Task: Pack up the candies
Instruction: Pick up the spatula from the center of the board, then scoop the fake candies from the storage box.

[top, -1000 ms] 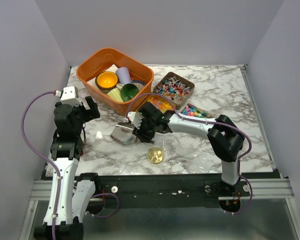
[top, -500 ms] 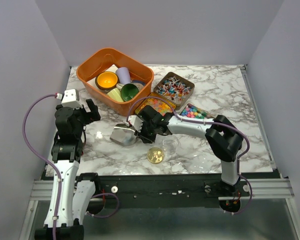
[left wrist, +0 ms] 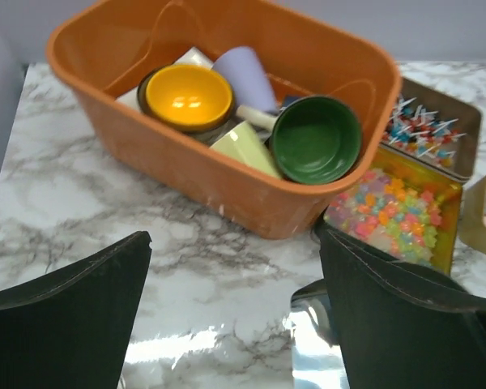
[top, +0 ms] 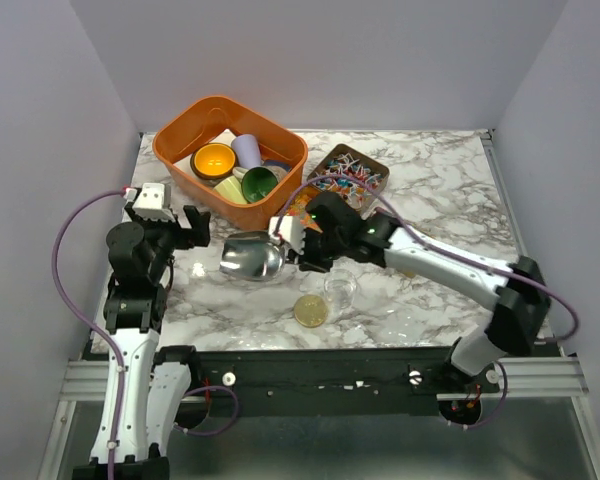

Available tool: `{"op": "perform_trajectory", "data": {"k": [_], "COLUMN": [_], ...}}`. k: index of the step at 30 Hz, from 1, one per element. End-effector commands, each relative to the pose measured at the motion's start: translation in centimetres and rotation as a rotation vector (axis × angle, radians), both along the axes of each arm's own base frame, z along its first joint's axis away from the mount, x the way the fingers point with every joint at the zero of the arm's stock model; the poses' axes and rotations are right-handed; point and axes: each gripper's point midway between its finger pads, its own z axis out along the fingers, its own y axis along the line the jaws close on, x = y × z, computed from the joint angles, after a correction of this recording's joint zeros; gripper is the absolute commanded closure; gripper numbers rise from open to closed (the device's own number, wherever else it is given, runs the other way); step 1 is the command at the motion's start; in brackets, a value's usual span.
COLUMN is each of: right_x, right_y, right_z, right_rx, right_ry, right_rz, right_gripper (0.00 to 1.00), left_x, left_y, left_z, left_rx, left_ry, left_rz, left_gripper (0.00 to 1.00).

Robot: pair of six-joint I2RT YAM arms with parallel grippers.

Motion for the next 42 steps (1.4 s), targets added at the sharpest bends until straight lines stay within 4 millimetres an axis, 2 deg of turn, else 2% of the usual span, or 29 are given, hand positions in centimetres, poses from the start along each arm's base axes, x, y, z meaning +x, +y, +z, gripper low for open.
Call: {"op": "perform_trajectory", "data": {"k": [1,2,4,5,6,7,8,9,10,11,12,13,14,15,20,22,23,27,32,34,36,39,42], "right_x": [-0.7,-0.4,-0.7,-0.2,0.0,-0.3,0.7,0.8,0.4,1.0,0.7,0.5,0.5,0.4,-1.3,-2.0,-2.0,-2.3,-1.2,-0.9,0.4,1.8,1.8], "right_y": [-5.3,-7.0,-10.0,-11.7,-13.6,-15.3,-17.7,-19.1,-20.7,-22.7,-23.9,-24.9,-26.1,-26.8,-31.3,-32.7,-33.5,-36.0,-36.7,-37.7,-37.8,-38.1,-40.0], "right_z": [6.6,8.3,8.0,8.5,9.3,9.4,9.8,10.4,10.4,10.4,10.8,10.8,10.9,10.9,8.1,7.1,6.5,5.3,7.0,6.9,8.3,9.1,8.9], "right_rx": [0.04,0.065,0.023,0.016,0.014,0.002,0.002,0.012,-0.015,-0.032,-0.036,-0.059,-0.071,-0.088,-0.244,-0.306,-0.333,-0.489,-0.537,-0.611,-0.611,-0.629,-0.754], "right_ry": [-0.047,-0.076,-0.09,-0.106,-0.132,-0.102,-0.091,-0.088,-0.07,-0.073,-0.09,-0.098,-0.107,-0.113,0.03,0.088,0.118,0.17,0.152,0.209,0.186,0.171,0.15], "right_rz": [-0.059,-0.097,-0.147,-0.194,-0.249,-0.302,-0.392,-0.437,-0.47,-0.533,-0.559,-0.56,-0.591,-0.599,-0.645,-0.632,-0.641,-0.604,-0.559,-0.57,-0.603,-0.616,-0.571], "right_gripper": [0.99,0.99,0.99,0.99,0.99,0.99,0.99,0.99,0.99,0.99,0.99,0.99,0.99,0.99,0.99,0.99,0.99,0.99,0.99,0.99,0.99,0.99,0.99], "left_x": [0.0,0.7,0.6,1.4,0.8,0.7,1.1,0.8,-0.2,0.1,-0.1,-0.9,-0.8,-0.8,-1.8,-1.9,-1.8,-1.7,-1.0,-0.7,-0.7,-0.9,-0.6], "left_y": [-4.9,-5.6,-7.7,-8.1,-10.6,-11.8,-12.9,-14.1,-16.5,-17.6,-18.5,-20.3,-21.3,-22.1,-26.1,-27.1,-27.5,-28.5,-28.5,-28.5,-28.6,-28.6,-29.0], "left_z": [5.9,5.5,6.8,6.2,6.0,6.3,5.4,4.7,4.4,3.2,2.3,2.0,0.6,0.3,-3.7,-4.3,-5.3,-6.8,-8.0,-8.1,-8.0,-8.4,-8.8], "left_rx": [0.027,0.018,0.028,0.035,0.045,0.067,0.133,0.157,0.183,0.211,0.223,0.229,0.231,0.241,0.298,0.323,0.33,0.365,0.364,0.357,0.345,0.343,0.341], "left_ry": [-0.207,-0.179,-0.193,-0.166,-0.162,-0.172,-0.174,-0.155,-0.163,-0.141,-0.121,-0.119,-0.086,-0.097,-0.057,-0.049,-0.022,0.011,0.026,0.019,0.01,0.009,0.005], "left_rz": [-0.313,-0.355,-0.474,-0.5,-0.598,-0.645,-0.696,-0.743,-0.832,-0.879,-0.914,-0.973,-1.002,-1.02,-1.147,-1.18,-1.194,-1.227,-1.189,-1.17,-1.16,-1.164,-1.166], "left_gripper": [0.1,0.12,0.18,0.2,0.24,0.26,0.28,0.33,0.34,0.36,0.41,0.42,0.43,0.44,0.49,0.5,0.5,0.45,0.38,0.37,0.37,0.36,0.36]}}
